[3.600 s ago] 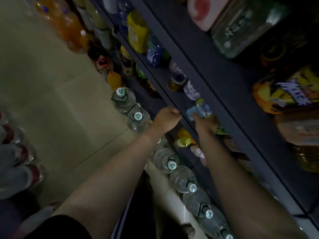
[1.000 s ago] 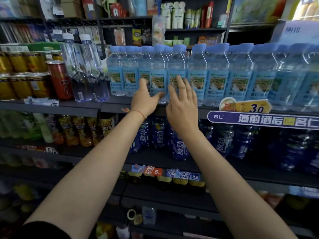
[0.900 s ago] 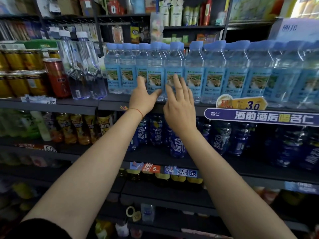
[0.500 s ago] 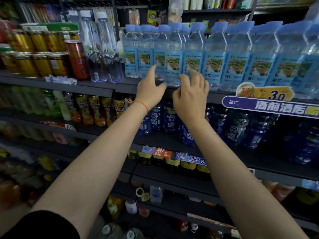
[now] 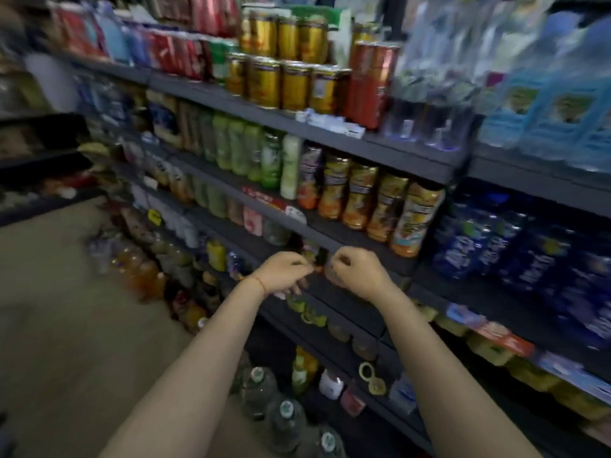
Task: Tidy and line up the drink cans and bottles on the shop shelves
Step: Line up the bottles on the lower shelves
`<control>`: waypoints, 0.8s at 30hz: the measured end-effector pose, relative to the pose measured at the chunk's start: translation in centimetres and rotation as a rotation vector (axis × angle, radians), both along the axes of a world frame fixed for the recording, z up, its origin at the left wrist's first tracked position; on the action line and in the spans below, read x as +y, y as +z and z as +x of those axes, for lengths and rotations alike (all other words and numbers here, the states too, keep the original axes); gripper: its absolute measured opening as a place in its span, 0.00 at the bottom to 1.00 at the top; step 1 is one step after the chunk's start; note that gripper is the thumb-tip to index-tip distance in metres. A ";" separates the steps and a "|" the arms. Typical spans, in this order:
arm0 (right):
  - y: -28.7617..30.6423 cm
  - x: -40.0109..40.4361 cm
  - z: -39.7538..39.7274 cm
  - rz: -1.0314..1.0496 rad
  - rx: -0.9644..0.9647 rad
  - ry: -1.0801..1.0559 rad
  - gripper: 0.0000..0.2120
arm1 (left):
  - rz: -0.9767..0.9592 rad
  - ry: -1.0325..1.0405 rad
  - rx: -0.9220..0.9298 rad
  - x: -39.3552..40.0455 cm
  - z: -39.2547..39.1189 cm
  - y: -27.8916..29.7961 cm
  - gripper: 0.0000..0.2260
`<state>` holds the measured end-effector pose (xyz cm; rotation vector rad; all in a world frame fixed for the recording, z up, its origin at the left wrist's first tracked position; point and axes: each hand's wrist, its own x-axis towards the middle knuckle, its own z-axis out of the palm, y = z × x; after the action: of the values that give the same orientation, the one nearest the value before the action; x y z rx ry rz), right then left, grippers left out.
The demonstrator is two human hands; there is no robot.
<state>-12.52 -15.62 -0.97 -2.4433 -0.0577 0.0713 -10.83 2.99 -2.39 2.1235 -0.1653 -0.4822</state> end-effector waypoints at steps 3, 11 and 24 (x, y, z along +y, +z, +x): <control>-4.9 9.0 3.2 0.055 0.155 0.010 0.11 | -0.085 0.187 0.041 9.0 3.1 -5.1 0.08; -15.7 25.2 9.9 0.166 0.438 -0.112 0.12 | -0.160 0.363 0.213 24.3 10.6 -14.5 0.08; -31.8 35.4 29.9 0.287 0.485 -0.381 0.09 | -0.174 0.401 0.394 32.3 28.8 -27.5 0.08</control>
<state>17.35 19.73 -32.77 -2.0514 0.5702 0.4484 17.95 35.28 -29.93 1.7904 0.4209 -0.6075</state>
